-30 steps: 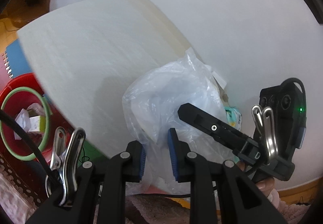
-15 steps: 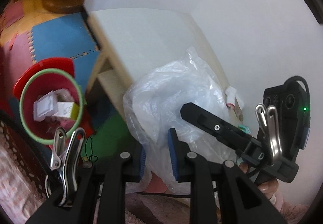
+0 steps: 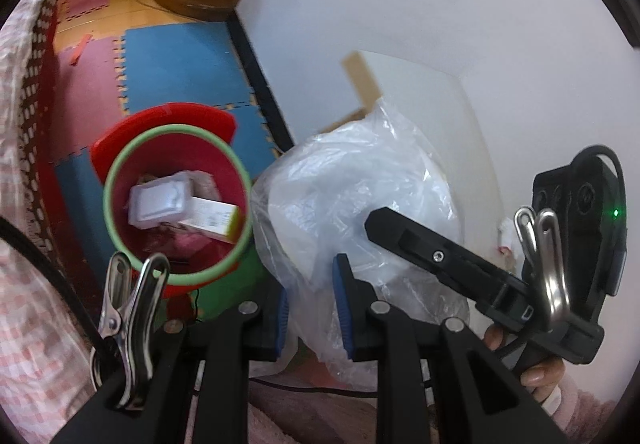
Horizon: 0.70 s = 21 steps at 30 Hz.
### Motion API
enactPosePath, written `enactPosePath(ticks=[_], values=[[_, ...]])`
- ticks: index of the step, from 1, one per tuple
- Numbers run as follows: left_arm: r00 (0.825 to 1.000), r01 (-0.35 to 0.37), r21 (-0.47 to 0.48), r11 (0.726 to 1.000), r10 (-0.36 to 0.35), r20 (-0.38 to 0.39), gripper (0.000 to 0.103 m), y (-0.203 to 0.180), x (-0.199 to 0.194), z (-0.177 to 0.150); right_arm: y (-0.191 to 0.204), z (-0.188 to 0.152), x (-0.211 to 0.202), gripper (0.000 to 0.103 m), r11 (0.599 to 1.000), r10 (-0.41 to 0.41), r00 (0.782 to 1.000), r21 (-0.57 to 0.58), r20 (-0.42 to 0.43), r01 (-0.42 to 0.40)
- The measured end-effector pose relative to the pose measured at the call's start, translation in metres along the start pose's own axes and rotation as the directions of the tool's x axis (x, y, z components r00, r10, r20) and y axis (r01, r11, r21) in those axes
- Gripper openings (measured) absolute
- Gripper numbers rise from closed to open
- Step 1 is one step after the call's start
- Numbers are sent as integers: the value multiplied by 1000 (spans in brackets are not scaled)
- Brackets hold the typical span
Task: Collect trash
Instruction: 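Open the right tool to drop the clear bag into the bucket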
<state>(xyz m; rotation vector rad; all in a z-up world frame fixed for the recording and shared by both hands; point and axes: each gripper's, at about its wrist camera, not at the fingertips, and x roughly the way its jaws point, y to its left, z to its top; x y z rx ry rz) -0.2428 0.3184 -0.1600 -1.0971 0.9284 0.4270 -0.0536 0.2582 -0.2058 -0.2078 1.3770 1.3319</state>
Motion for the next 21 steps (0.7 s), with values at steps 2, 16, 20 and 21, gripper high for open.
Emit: enactPosePath(ticks=[2, 16, 20, 21], values=[[1000, -17, -13, 1000, 17, -3, 21, 16, 5, 2, 3, 2, 21, 20, 1000, -1, 1000, -1, -23, 1], [993, -111, -77, 991, 109, -38, 18, 113, 60, 26, -3, 20, 130, 20, 991, -121, 984, -72, -132, 112], [988, -153, -74, 985, 150, -48, 18, 130, 78, 31, -10, 26, 162, 20, 987, -152, 977, -84, -152, 140], [987, -158, -76, 985, 154, -52, 18, 134, 82, 32, -12, 26, 168, 20, 986, -157, 975, -86, -157, 145]])
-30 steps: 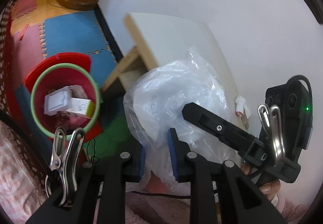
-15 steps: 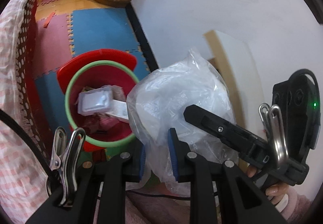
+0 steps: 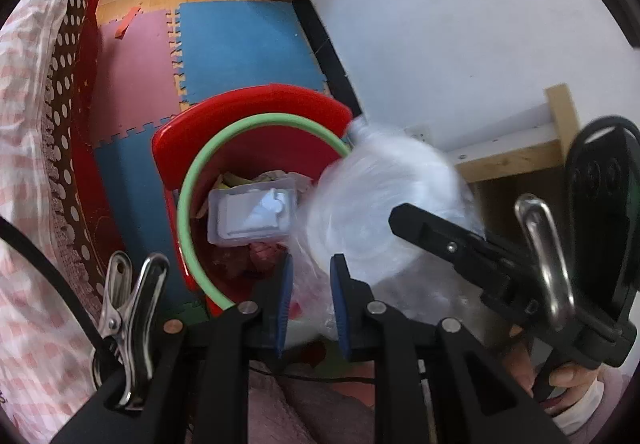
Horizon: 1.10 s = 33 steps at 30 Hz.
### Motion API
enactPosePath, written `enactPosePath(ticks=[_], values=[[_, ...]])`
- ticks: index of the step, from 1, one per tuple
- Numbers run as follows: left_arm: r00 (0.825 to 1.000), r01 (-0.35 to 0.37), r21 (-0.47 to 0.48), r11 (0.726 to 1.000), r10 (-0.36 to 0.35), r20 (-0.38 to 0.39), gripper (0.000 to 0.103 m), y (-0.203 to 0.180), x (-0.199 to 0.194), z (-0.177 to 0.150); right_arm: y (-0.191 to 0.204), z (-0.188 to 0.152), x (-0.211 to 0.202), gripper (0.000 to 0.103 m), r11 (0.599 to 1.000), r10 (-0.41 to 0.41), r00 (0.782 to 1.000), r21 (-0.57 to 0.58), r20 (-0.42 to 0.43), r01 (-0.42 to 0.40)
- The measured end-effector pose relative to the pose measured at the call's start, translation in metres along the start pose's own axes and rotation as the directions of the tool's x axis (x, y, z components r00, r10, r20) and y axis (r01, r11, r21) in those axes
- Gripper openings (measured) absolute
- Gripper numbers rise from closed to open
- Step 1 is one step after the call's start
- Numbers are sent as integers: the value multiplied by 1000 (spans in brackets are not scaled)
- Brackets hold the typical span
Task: Collect trash
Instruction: 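Open the right tool to drop the clear bag into the bucket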
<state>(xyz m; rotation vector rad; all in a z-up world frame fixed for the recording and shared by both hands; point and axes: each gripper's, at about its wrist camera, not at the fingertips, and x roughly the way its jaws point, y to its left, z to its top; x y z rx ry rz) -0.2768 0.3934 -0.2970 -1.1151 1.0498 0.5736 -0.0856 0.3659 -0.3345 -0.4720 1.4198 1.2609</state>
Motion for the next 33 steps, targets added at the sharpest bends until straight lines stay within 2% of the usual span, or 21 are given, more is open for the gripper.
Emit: enactPosePath(ticks=[6, 15, 18, 22, 27, 33], values=[[1000, -31, 14, 999, 32, -2, 19, 6, 10, 4, -12, 7, 25, 22, 998, -56, 998, 6, -20, 56], [998, -63, 13, 998, 64, -21, 29, 5, 25, 5, -18, 5, 7, 25, 997, -83, 996, 4, -16, 83], [996, -80, 21, 997, 81, -24, 29, 4, 38, 9, -14, 2, -1, 25, 996, -89, 996, -7, -7, 89], [990, -135, 45, 990, 136, -26, 29, 5, 69, 16, -11, -6, -13, 25, 996, -90, 996, -10, 16, 91], [973, -218, 64, 974, 222, -61, 29, 9, 121, 16, -12, -17, -26, 25, 995, -95, 995, 0, 27, 95], [961, -243, 55, 968, 248, -119, 29, 16, 164, 15, -16, -28, -35, 25, 993, -115, 993, 25, 27, 114]])
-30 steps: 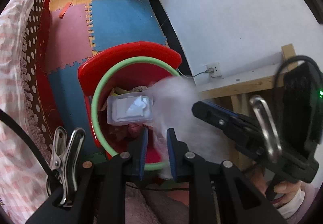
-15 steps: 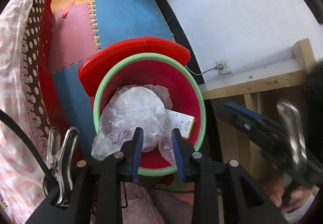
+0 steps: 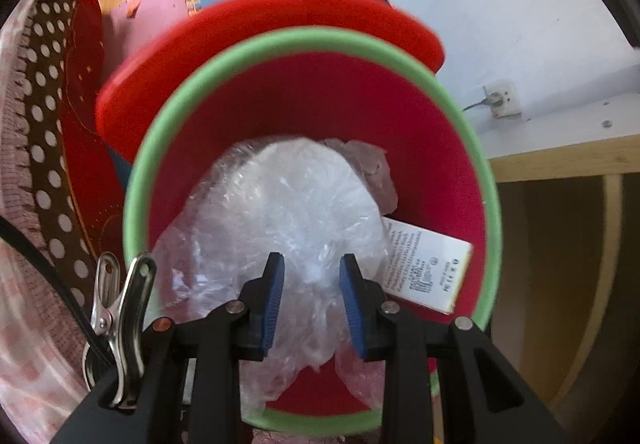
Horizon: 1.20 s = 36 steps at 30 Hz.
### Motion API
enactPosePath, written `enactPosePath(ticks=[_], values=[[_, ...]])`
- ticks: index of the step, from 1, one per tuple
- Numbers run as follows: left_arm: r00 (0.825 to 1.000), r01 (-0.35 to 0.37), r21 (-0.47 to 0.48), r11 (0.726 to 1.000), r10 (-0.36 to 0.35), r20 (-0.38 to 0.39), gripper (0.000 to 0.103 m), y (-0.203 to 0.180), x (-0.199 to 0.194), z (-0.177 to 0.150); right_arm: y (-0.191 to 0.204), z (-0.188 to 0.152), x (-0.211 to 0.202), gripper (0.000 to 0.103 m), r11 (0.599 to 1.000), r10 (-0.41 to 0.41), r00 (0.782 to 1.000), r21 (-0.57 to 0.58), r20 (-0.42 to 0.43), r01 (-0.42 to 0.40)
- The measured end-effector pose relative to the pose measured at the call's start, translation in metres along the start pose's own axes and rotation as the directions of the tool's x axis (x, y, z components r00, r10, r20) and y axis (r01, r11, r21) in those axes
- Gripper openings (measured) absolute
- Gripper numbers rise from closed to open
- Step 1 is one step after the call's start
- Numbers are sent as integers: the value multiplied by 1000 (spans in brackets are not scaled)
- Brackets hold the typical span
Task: Collect trash
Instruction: 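Open the right tool to drop the clear bag into the bucket, then move both open tools back from the bucket over the table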
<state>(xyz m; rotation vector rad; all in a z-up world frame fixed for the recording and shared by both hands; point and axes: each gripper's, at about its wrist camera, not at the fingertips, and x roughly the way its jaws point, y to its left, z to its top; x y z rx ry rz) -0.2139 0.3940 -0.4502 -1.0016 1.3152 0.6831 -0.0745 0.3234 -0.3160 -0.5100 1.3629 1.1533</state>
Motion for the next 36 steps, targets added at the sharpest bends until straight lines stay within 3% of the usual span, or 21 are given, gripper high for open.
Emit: enactPosePath(ticks=[10, 15, 22, 26, 30, 36], values=[[1000, -26, -12, 1000, 26, -6, 31, 9, 26, 8, -5, -10, -1, 25, 999, -12, 1000, 53, -9, 13], [999, -46, -6, 999, 46, 19, 39, 10, 29, 7, -4, -9, -1, 25, 998, -23, 1000, 62, -8, 23], [999, -54, -28, 998, 54, -10, 41, 12, 27, 7, 2, -10, -10, 25, 998, -27, 1000, 49, 9, 26], [998, -65, -7, 998, 65, 0, 42, 5, 12, 3, 7, -8, -20, 25, 999, -29, 999, 37, 26, 28], [999, -43, -13, 999, 44, 22, 51, 0, -13, 0, 7, -8, -31, 25, 999, -28, 999, 41, 41, 26], [995, -73, -3, 997, 73, 63, 52, -7, -55, -4, 8, -9, -52, 25, 999, -28, 997, 45, 71, 25]])
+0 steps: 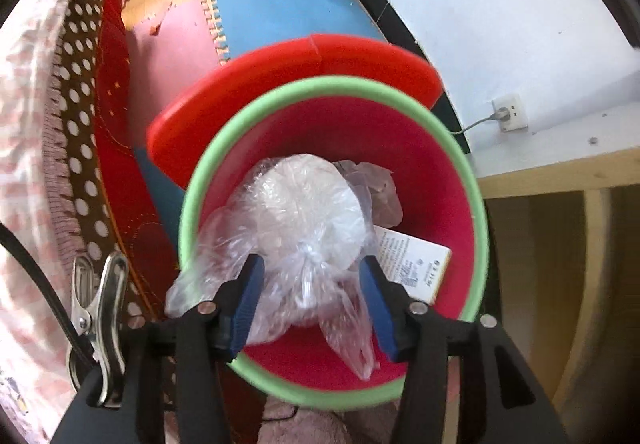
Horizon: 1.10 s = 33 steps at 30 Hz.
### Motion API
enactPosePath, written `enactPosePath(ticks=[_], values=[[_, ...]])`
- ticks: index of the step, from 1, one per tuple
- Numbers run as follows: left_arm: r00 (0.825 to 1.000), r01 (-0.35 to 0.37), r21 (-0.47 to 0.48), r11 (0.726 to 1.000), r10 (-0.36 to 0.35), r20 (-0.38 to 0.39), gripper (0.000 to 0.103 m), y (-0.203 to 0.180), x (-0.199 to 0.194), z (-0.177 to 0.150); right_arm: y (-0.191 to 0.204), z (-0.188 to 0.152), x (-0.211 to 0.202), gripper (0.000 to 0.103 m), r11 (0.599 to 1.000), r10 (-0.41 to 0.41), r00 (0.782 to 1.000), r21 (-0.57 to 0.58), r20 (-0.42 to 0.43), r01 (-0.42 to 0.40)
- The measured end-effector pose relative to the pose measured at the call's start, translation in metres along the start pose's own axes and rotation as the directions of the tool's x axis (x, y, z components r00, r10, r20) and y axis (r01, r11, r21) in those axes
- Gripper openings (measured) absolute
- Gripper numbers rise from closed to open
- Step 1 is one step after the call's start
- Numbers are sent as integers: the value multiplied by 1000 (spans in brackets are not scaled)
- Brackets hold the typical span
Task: Collect trash
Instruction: 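Move both open tools back from the bucket over the table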
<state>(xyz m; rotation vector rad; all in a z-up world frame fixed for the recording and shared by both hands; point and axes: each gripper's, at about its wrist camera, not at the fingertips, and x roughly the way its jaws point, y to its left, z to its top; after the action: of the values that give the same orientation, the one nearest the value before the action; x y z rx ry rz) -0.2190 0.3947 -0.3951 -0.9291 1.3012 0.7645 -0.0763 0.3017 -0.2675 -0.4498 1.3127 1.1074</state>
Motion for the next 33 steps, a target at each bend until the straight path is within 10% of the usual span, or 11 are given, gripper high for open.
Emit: enactPosePath(ticks=[33], values=[[988, 30, 127, 991, -49, 145, 52, -55, -197, -46, 0, -11, -124, 26, 1000, 24, 981, -3, 195, -24]])
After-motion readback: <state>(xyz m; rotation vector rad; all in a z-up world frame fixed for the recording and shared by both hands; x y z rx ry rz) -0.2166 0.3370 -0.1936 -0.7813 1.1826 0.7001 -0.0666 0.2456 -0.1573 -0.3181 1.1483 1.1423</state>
